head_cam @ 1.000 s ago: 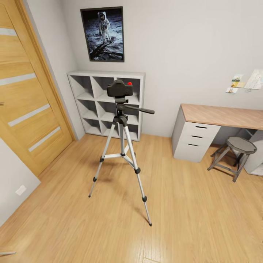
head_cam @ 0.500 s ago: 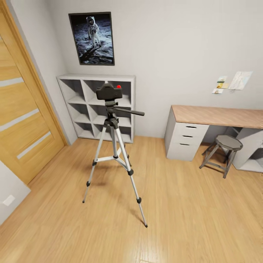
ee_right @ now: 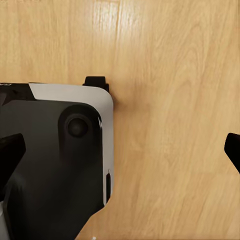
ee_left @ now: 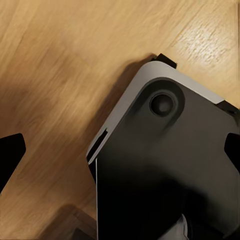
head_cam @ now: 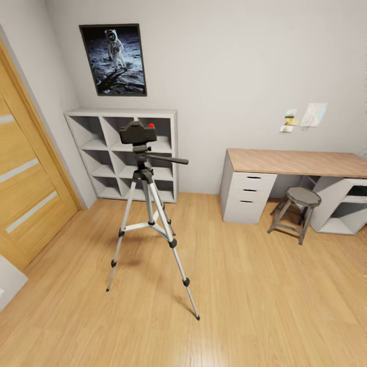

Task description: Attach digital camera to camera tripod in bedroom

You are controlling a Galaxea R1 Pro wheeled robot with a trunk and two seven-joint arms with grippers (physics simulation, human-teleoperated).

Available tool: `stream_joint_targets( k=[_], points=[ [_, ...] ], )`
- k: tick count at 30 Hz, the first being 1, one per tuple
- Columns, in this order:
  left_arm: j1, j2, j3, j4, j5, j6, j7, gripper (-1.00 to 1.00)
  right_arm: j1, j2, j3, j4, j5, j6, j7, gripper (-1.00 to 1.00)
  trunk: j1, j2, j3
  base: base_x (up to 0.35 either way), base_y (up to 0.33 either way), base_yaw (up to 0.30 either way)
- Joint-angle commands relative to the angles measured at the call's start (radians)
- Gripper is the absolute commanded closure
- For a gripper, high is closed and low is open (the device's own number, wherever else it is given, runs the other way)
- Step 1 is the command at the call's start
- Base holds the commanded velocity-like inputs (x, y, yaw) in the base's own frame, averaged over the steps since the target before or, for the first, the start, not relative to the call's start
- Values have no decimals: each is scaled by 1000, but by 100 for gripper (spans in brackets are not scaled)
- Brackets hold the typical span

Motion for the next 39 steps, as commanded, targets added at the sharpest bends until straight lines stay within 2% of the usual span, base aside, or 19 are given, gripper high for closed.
stream_joint_targets(
  k=[1, 17, 39],
  points=[
    [0, 0, -7, 0, 5, -2, 3, -100, -2, -1, -8, 3, 9, -1, 2, -100, 1, -2, 0, 0, 0, -147],
    [0, 1, -7, 0, 6, -2, 4, -100, -1, 0, -8, 4, 9, 9, 1, -100, 1, -2, 10, 0, 0, -48],
    [10, 0, -7, 0, 5, -3, 2, -100, -1, 2, -8, 4, 9, 5, -1, -100, 1, -2, 44, 0, 0, -1]
  ],
)
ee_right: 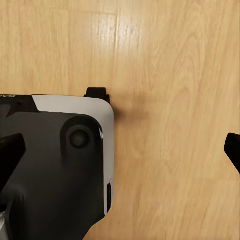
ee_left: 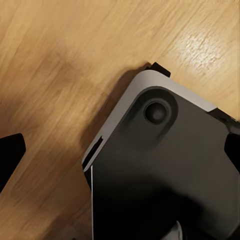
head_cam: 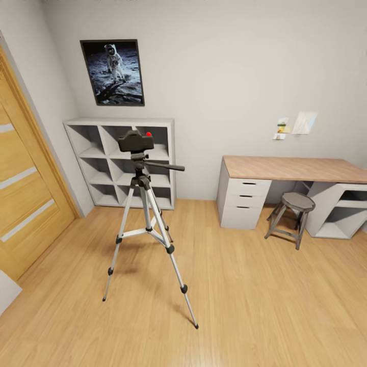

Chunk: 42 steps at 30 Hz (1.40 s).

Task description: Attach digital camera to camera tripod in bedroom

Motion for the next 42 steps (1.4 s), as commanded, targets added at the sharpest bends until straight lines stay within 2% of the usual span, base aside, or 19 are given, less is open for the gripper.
stream_joint_targets(
  k=[1, 42],
  points=[
    [-1, 0, -7, 0, 5, -2, 3, -100, -1, 0, -9, 2, 9, -1, 2, -100, 1, -2, 0, 0, 0, 0],
    [1, 0, -7, 0, 5, 0, 3, -100, -1, 0, -9, 2, 9, -2, 1, -100, 1, -2, 65, 0, 0, 0]
  ],
)
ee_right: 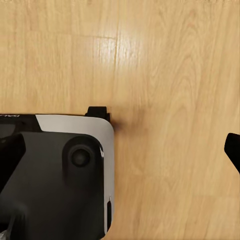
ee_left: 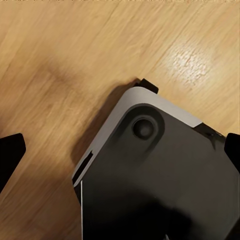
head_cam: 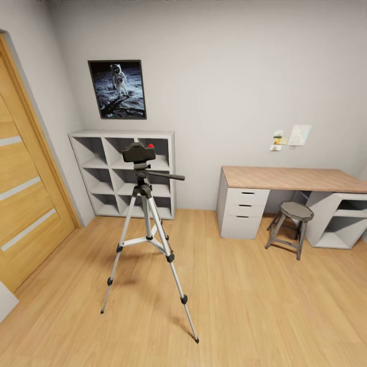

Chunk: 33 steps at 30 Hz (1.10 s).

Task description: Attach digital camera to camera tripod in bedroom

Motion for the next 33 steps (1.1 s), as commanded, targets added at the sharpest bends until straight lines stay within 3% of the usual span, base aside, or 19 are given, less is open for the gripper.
stream_joint_targets(
  k=[1, 14, 27, 33],
  points=[
    [-1, 0, -7, 0, 5, -2, 3, -100, -1, -1, -9, 2, 9, -1, 2, -100, 1, -2, 0, 0, 0, 0],
    [-1, 0, -7, 0, 4, -2, 3, -100, 0, -1, -9, 2, 6, -1, 1, -100, 1, -2, 20, 0, 0, 0],
    [-1, 0, -7, -1, 2, -2, 2, -100, 98, 34, -11, 2, -52, -15, -71, -100, 1, -2, 41, 0, 0, 48],
    [-1, 0, -7, -2, 0, 0, 1, -100, 125, 39, -11, 2, -68, -56, -78, -100, 1, -2, 50, 0, 0, 61]
  ],
)
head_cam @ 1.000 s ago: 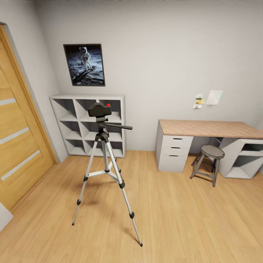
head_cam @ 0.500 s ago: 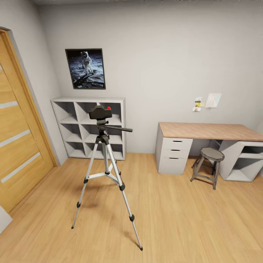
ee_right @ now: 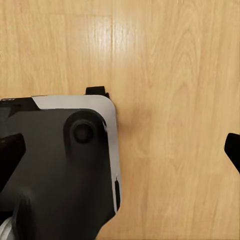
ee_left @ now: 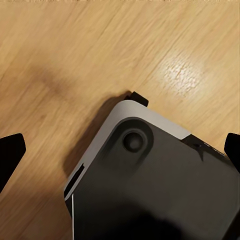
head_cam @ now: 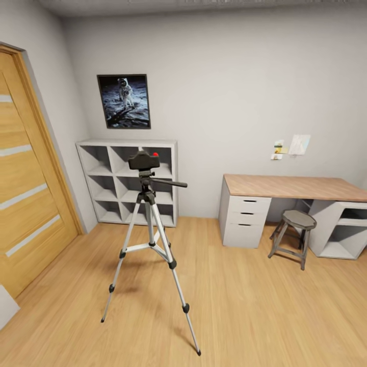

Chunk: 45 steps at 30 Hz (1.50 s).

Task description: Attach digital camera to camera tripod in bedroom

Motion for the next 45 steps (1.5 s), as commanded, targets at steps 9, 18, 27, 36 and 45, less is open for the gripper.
stream_joint_targets(
  k=[9, 18, 27, 36, 45],
  points=[
    [-1, 1, -6, -1, 6, -8, 5, -100, 6, -1, -9, 3, -10, -27, 0, -100, 1, -2, 12, 0, 0, 36],
    [-1, 2, -1, -5, 6, -8, 5, -100, 7, -1, -9, 3, -12, -29, 0, -100, 1, -2, 26, 0, 0, 3],
    [-1, 2, -1, -6, 8, -8, 5, -100, 7, -2, -9, 3, -12, -29, 0, -100, 1, -2, 40, 0, 0, 0],
    [-1, -1, -1, -6, 4, -8, 4, -100, 7, 3, -9, 3, -12, -32, 0, -100, 1, -2, 53, 0, 0, 0],
    [5, -40, -6, 0, 6, -2, 5, -100, 7, 27, -9, 3, -12, -30, -3, -100, 1, -2, 65, 0, 0, 0]
  ],
)
